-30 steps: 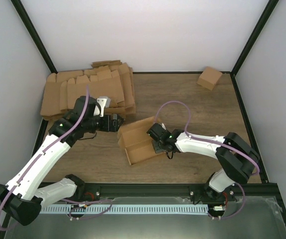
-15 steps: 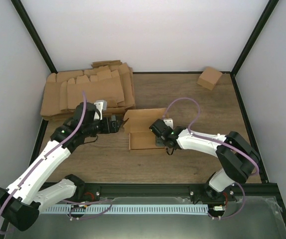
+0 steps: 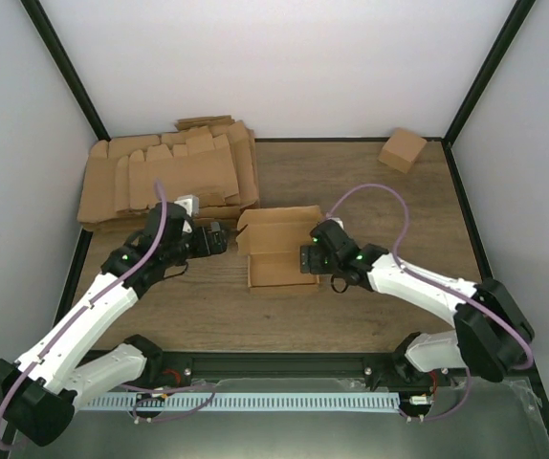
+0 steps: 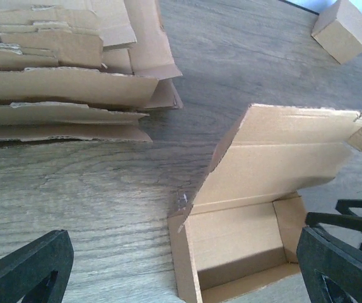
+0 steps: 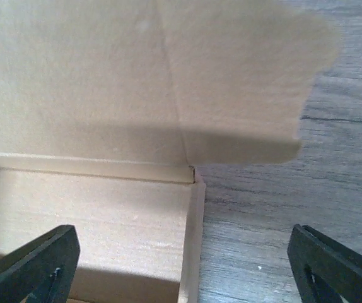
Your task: Fold the paper box
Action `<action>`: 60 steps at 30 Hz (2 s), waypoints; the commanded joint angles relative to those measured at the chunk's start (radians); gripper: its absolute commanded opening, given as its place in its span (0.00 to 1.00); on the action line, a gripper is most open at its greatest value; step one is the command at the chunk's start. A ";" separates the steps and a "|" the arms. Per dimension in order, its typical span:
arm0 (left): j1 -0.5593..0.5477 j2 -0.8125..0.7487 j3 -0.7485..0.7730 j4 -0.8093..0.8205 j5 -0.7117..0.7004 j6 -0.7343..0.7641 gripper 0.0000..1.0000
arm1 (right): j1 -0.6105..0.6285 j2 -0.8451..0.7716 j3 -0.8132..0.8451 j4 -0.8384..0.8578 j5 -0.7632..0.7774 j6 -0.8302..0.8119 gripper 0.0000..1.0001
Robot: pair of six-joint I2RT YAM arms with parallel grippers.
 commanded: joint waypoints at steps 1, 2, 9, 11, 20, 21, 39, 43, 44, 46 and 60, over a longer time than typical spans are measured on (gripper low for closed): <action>-0.001 -0.016 -0.011 0.027 -0.038 -0.024 1.00 | -0.078 -0.099 -0.026 0.066 -0.148 -0.119 0.99; -0.001 -0.019 -0.017 0.037 -0.030 -0.020 1.00 | -0.102 -0.118 -0.032 0.074 -0.181 -0.137 1.00; -0.008 0.007 -0.063 0.155 0.112 -0.020 0.90 | -0.278 -0.217 -0.073 0.191 -0.427 -0.245 0.99; -0.021 0.023 -0.077 0.197 0.143 -0.037 0.88 | -0.315 -0.195 -0.059 0.205 -0.448 -0.256 0.97; -0.066 0.147 -0.050 0.256 0.027 0.011 0.86 | -0.385 -0.080 0.018 0.239 -0.544 -0.373 0.97; -0.067 0.154 -0.051 0.262 0.018 0.018 0.86 | -0.386 -0.070 0.022 0.241 -0.560 -0.385 0.99; -0.067 0.286 -0.037 0.321 0.048 0.072 0.82 | -0.385 0.001 0.048 0.254 -0.580 -0.391 0.75; -0.067 0.318 -0.013 0.314 0.061 0.068 0.72 | -0.383 -0.001 0.056 0.225 -0.579 -0.401 0.61; -0.068 0.324 -0.008 0.311 0.062 0.067 0.69 | -0.384 -0.004 0.056 0.219 -0.578 -0.402 0.59; -0.072 0.332 0.003 0.305 0.063 0.066 0.62 | -0.382 -0.010 0.056 0.205 -0.573 -0.401 0.55; -0.184 0.414 0.103 0.151 -0.144 -0.002 0.47 | -0.311 -0.050 0.070 0.103 -0.441 -0.383 0.40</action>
